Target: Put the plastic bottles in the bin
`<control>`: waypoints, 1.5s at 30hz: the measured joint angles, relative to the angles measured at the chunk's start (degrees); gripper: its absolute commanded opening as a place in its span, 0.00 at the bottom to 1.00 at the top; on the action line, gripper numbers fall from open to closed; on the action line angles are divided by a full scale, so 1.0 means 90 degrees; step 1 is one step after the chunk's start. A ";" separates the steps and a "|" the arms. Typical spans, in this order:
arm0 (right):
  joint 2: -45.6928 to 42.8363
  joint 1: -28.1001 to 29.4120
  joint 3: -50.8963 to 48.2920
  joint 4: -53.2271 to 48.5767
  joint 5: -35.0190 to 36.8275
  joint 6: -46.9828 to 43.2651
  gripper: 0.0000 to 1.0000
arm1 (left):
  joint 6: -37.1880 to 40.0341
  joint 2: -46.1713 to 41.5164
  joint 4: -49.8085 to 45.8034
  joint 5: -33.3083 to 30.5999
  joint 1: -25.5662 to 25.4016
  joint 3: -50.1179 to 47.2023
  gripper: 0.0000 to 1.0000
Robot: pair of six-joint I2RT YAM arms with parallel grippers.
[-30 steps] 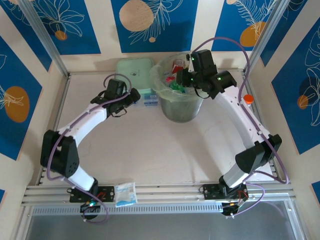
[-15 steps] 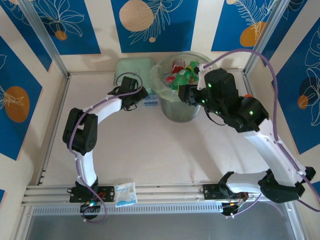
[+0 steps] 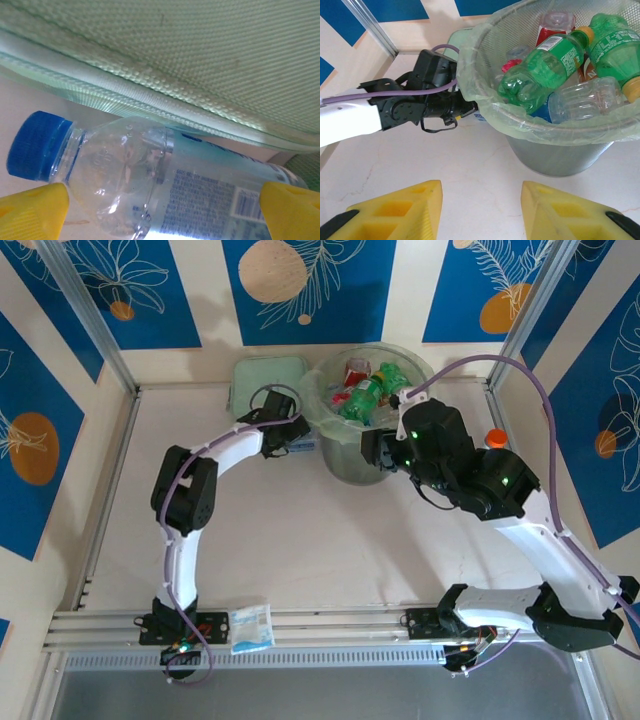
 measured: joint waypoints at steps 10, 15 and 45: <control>-0.0260 0.0403 -0.0022 -0.0211 0.0466 0.0148 0.46 | -0.0119 -0.0087 -0.0916 -0.0333 -0.0070 0.0102 0.89; -0.0522 0.0529 -0.0034 -0.0257 0.0627 0.0206 0.46 | -0.0163 -0.1209 -0.1081 -0.0325 -0.0073 -0.1336 0.88; -0.0767 0.0777 -0.0452 -0.0296 0.0733 0.0427 0.52 | -0.2072 -0.3864 -0.1685 -0.0328 -0.0177 -0.3410 0.99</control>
